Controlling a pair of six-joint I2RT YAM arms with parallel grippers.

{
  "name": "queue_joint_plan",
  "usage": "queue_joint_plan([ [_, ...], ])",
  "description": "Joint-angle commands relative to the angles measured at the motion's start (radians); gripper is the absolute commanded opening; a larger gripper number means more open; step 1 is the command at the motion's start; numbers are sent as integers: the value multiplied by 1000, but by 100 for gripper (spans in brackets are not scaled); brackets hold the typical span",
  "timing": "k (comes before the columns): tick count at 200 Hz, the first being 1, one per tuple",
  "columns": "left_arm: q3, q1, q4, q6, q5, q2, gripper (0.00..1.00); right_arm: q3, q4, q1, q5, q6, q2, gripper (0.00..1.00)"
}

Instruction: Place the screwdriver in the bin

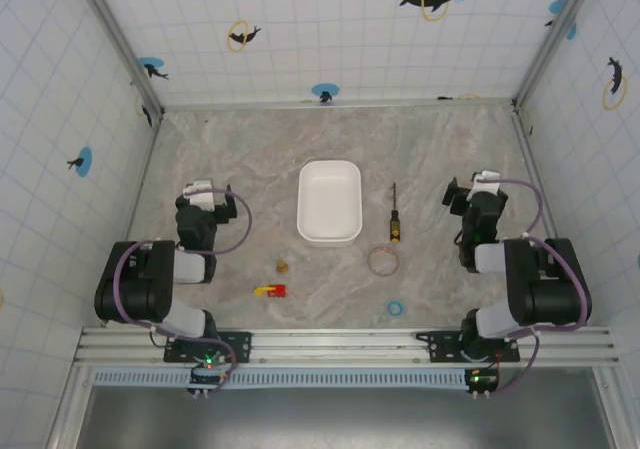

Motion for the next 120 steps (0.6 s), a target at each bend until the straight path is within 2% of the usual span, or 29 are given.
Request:
queue_joint_plan([
  [1,22,5,21,5,14,5,98,5,39,-4,1,0,-2,99],
  [69,21,3,21,6,14,4,98,9,36,-6,-5,-2,-3,99],
  [120,30,7,24,4,4,1,98,104,-214,0,19,-4,-106,99],
])
